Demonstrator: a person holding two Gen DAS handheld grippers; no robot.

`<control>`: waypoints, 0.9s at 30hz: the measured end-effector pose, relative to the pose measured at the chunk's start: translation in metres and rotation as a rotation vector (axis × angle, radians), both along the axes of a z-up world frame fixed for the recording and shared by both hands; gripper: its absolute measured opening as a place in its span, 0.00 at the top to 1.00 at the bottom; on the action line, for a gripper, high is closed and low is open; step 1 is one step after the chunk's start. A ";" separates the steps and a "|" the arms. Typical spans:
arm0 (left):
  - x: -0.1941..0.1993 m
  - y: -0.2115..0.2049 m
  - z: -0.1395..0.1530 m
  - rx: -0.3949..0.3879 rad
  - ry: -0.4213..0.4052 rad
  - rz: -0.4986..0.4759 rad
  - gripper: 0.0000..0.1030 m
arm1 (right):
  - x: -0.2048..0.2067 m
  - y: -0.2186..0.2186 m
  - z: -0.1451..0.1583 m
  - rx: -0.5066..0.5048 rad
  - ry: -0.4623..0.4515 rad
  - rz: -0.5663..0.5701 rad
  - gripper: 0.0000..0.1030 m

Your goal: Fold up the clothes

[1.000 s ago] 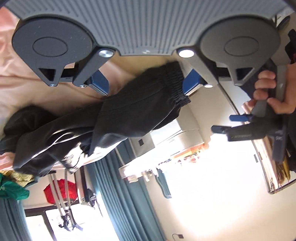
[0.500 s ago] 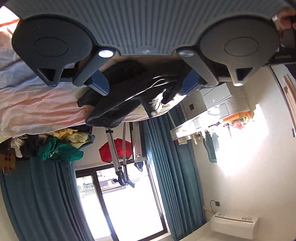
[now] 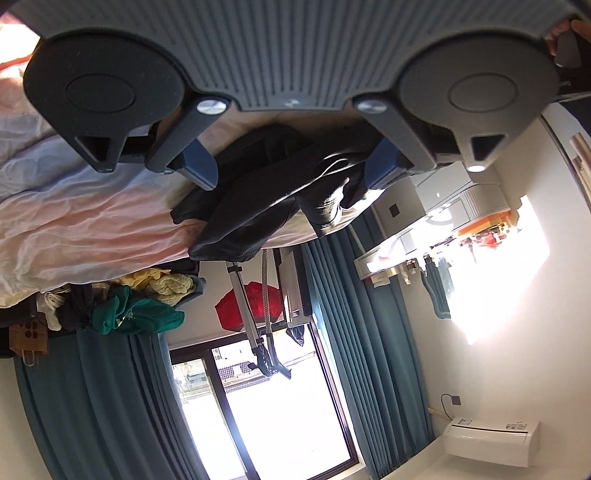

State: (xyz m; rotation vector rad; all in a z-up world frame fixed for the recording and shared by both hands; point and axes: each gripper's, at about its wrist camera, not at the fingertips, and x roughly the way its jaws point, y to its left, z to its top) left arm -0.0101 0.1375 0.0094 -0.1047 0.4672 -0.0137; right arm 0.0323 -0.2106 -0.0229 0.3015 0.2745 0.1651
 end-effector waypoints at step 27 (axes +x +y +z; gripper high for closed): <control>0.288 -0.112 -0.020 0.286 -0.030 -0.004 0.04 | 0.054 -0.034 -0.041 0.031 0.183 -0.080 0.14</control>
